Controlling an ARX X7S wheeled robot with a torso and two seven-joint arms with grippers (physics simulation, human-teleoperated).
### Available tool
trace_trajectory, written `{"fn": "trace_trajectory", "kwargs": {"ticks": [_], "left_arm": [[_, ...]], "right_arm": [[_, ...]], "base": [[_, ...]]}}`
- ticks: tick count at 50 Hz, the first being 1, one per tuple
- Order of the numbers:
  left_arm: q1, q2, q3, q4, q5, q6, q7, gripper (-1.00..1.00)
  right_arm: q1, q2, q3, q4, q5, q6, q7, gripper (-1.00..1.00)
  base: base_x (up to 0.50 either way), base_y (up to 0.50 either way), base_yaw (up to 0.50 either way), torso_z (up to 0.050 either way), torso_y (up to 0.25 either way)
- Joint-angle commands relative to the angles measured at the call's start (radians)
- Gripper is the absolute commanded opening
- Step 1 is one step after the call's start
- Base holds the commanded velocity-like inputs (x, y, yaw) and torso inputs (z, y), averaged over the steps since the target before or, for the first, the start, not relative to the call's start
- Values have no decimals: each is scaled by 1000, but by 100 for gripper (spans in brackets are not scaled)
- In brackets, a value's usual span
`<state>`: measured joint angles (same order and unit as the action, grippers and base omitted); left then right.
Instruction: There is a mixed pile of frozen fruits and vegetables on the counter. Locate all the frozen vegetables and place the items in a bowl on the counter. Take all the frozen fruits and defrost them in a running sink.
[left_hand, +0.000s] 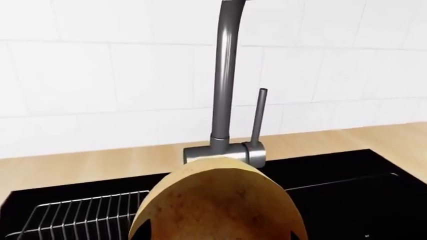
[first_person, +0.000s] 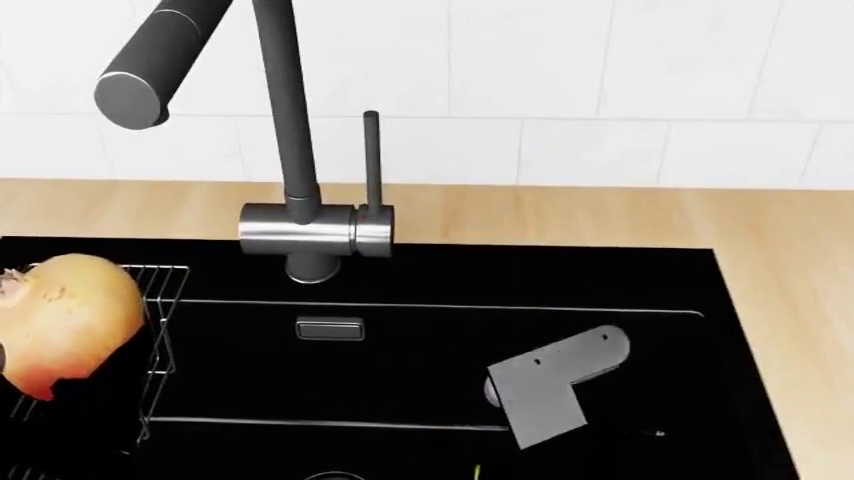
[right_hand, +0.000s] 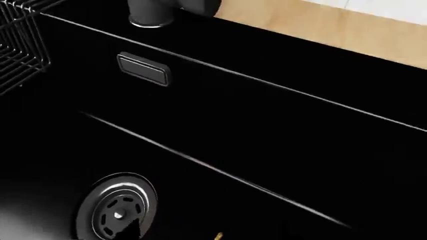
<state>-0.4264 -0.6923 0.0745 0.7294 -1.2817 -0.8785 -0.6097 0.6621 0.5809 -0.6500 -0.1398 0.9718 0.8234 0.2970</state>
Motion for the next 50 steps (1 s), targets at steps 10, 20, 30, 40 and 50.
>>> {"fn": "trace_trajectory", "kwargs": {"ticks": [10, 20, 30, 40, 50], "left_arm": [[29, 16, 35, -1, 36, 23, 17, -100], [-64, 80, 150, -32, 81, -33, 25, -100], [-195, 144, 277, -54, 62, -155, -14, -100], [-324, 221, 440, -216, 195, -189, 87, -100], [-351, 265, 510, -360, 241, -177, 170, -100]], "right_arm": [[-31, 157, 269, -434, 207, -42, 291, 100], [-63, 262, 421, -570, 329, -78, 443, 100], [-120, 327, 496, -606, 394, -111, 467, 100], [-157, 393, 562, -650, 468, -133, 497, 100], [-191, 405, 590, -638, 464, -154, 482, 100]], "base": [[0, 0, 0, 0, 1], [0, 0, 0, 0, 0], [0, 0, 0, 0, 0], [0, 0, 0, 0, 1], [0, 0, 0, 0, 0]]}}
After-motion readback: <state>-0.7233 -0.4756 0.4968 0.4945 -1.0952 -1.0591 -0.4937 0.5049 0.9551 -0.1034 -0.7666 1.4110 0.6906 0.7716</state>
